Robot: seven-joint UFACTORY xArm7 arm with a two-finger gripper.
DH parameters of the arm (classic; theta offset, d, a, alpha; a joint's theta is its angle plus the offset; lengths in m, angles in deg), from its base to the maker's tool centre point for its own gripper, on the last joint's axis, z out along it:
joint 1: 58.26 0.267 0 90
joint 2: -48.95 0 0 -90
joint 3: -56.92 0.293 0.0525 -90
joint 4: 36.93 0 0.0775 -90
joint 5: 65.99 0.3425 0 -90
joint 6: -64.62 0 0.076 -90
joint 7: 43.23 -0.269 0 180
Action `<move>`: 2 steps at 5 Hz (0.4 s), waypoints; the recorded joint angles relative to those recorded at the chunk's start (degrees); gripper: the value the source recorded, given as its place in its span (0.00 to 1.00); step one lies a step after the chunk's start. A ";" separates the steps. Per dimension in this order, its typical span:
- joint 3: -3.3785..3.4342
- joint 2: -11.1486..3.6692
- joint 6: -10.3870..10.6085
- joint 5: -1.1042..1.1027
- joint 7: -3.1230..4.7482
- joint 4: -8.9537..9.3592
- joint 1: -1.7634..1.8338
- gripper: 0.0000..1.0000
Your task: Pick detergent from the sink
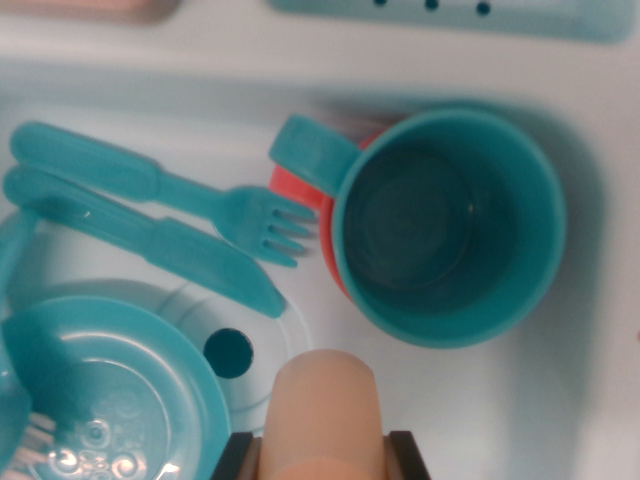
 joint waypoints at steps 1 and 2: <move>0.01 0.47 -1.99 -0.09 -0.07 -1.53 0.02 1.00; 0.01 0.47 -1.99 -0.09 -0.07 -1.53 0.02 1.00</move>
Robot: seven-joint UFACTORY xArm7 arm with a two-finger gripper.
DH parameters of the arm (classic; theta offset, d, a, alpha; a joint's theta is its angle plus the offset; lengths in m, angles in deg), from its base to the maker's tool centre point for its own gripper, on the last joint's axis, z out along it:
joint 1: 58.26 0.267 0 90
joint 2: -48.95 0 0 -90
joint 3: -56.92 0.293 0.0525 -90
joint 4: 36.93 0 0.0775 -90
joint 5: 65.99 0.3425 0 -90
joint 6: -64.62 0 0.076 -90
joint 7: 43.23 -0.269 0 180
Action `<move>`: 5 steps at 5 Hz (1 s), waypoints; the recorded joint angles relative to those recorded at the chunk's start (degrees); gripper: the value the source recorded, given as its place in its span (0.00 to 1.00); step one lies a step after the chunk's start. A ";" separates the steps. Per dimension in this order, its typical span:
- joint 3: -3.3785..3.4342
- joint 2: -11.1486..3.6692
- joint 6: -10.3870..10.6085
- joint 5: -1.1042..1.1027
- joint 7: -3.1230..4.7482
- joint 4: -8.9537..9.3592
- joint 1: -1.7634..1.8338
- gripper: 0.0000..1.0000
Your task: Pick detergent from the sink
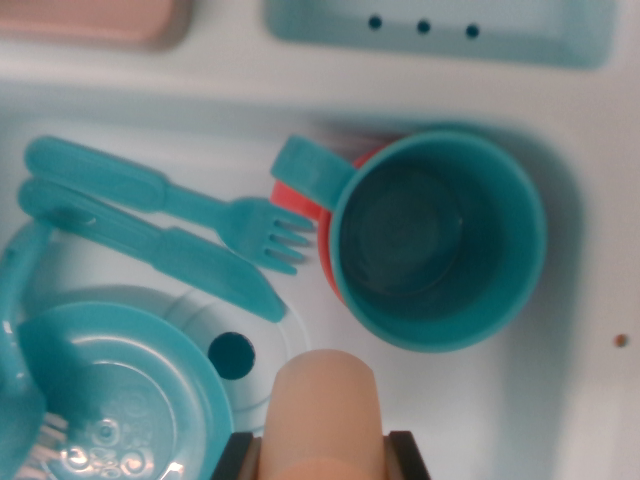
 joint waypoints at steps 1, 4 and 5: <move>0.01 0.51 -2.15 -0.09 -0.08 -1.65 0.02 1.00; 0.03 1.06 -4.50 -0.19 -0.16 -3.45 0.05 1.00; 0.04 1.65 -6.98 -0.30 -0.25 -5.36 0.07 1.00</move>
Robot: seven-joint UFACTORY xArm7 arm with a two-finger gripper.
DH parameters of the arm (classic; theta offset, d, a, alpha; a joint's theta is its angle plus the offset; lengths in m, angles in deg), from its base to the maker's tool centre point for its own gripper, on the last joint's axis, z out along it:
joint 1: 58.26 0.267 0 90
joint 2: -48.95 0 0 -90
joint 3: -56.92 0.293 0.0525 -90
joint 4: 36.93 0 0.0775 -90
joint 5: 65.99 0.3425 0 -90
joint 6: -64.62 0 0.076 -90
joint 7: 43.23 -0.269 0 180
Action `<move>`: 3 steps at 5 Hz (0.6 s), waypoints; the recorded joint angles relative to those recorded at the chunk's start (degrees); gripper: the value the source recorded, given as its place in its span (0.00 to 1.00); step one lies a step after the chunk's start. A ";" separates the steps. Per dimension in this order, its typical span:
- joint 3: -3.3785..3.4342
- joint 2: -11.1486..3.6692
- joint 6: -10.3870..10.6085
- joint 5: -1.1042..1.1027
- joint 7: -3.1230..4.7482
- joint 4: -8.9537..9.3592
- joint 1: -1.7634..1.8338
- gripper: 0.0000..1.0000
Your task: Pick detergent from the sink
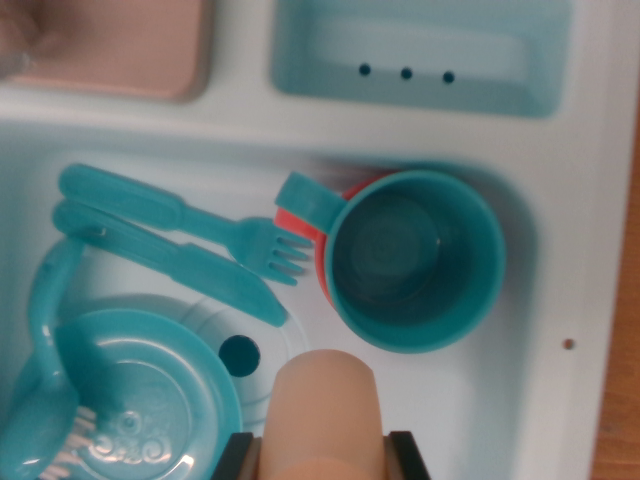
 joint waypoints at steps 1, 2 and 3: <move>0.00 0.00 0.00 0.00 0.00 0.00 0.00 1.00; 0.02 0.61 -2.59 -0.11 -0.09 -1.99 0.03 1.00; 0.02 0.61 -2.59 -0.11 -0.09 -1.99 0.03 1.00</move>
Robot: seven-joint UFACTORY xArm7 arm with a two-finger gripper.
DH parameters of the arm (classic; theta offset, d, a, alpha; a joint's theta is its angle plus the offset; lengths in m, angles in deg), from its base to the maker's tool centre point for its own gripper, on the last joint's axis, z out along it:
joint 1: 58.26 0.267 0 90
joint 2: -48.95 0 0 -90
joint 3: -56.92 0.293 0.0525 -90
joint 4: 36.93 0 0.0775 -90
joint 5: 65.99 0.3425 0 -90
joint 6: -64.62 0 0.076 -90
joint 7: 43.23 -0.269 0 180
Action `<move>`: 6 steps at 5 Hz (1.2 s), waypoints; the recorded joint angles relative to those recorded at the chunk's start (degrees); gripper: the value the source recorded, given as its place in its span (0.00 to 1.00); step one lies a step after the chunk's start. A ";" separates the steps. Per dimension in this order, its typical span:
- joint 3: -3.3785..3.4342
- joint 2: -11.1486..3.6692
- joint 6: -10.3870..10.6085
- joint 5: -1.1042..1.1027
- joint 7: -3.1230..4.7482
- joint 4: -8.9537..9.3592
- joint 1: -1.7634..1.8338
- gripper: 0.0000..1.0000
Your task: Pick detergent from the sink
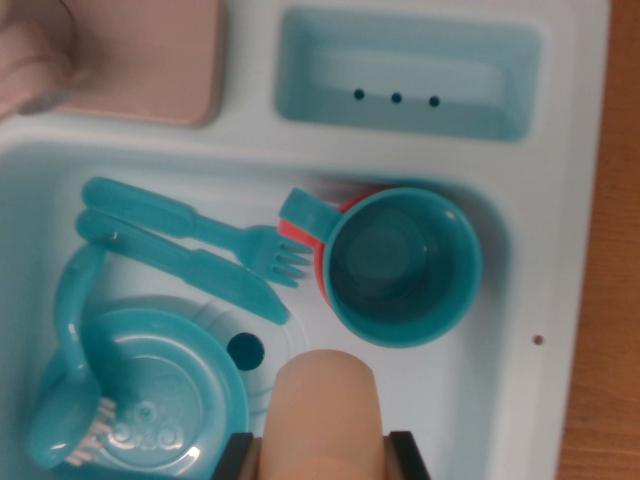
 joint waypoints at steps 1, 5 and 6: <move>0.02 0.60 -2.53 -0.11 -0.09 -1.94 0.03 1.00; 0.05 1.87 -7.94 -0.34 -0.28 -6.09 0.08 1.00; 0.05 1.87 -7.94 -0.34 -0.28 -6.09 0.08 1.00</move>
